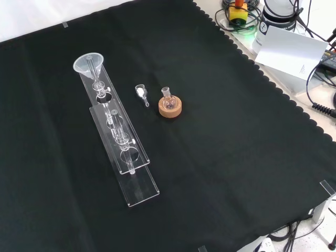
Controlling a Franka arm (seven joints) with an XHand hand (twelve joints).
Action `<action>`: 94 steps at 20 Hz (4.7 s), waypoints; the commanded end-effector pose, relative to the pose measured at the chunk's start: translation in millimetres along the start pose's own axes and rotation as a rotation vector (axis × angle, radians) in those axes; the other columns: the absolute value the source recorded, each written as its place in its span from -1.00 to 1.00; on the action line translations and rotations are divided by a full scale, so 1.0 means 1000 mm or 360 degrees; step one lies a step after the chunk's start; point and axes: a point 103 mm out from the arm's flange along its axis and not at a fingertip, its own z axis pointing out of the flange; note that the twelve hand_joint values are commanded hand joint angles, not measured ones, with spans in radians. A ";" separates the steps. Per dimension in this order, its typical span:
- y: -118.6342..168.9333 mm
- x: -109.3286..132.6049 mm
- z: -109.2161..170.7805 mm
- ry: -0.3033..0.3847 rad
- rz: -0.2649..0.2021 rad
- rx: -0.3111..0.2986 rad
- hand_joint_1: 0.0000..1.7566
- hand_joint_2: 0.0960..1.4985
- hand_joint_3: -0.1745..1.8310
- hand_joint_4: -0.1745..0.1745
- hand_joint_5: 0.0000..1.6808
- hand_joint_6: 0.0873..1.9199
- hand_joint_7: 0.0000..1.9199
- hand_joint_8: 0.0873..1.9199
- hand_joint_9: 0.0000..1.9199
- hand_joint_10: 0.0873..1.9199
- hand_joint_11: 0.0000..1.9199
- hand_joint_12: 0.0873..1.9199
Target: Pick up the funnel from the transparent funnel stand.
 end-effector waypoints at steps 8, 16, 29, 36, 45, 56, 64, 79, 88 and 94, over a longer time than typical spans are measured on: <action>0.102 -0.016 0.007 -0.0063 -0.0047 0.0096 -0.39 0.13 -0.49 -0.13 -0.70 -1.00 -0.91 -0.39 -0.74 -0.30 -0.97 0.47; 0.130 -0.018 0.015 -0.0039 -0.0071 0.0240 -0.38 -0.02 -0.42 -0.11 -0.79 -1.00 -0.98 -0.37 -0.80 -0.27 -0.95 0.48; 0.196 -0.021 0.053 -0.0034 -0.0160 0.0439 -0.34 -0.15 -0.37 -0.19 -0.81 -1.00 -0.90 -0.34 -0.62 -0.29 -0.82 0.46; 0.211 -0.021 0.062 -0.0022 -0.0190 0.0541 -0.34 -0.18 -0.37 -0.20 -0.83 -1.00 -0.94 -0.35 -0.66 -0.30 -0.82 0.46; 0.223 -0.015 0.086 -0.0050 -0.0255 0.0619 -0.34 -0.22 -0.37 -0.19 -0.89 -1.00 -1.00 -0.43 -0.74 -0.27 -0.83 0.46; 0.225 -0.009 0.109 -0.0075 -0.0291 0.0602 -0.32 -0.23 -0.38 -0.18 -0.91 -1.00 -1.00 -0.53 -0.78 -0.26 -0.84 0.45; 0.231 -0.003 0.121 -0.0100 -0.0313 0.0634 -0.31 -0.23 -0.39 -0.15 -0.97 -1.00 -1.00 -0.68 -0.83 -0.23 -0.84 0.45; 0.242 -0.004 0.143 -0.0124 -0.0290 0.0680 -0.30 -0.24 -0.40 -0.15 -0.98 -1.00 -1.00 -0.68 -0.82 -0.22 -0.85 0.46; 0.245 -0.006 0.147 -0.0110 -0.0324 0.0711 -0.30 -0.25 -0.40 -0.15 -0.98 -1.00 -1.00 -0.67 -0.82 -0.22 -0.85 0.46; 0.245 -0.002 0.151 -0.0119 -0.0366 0.0711 -0.30 -0.25 -0.41 -0.16 -0.98 -1.00 -1.00 -0.63 -0.79 -0.23 -0.85 0.46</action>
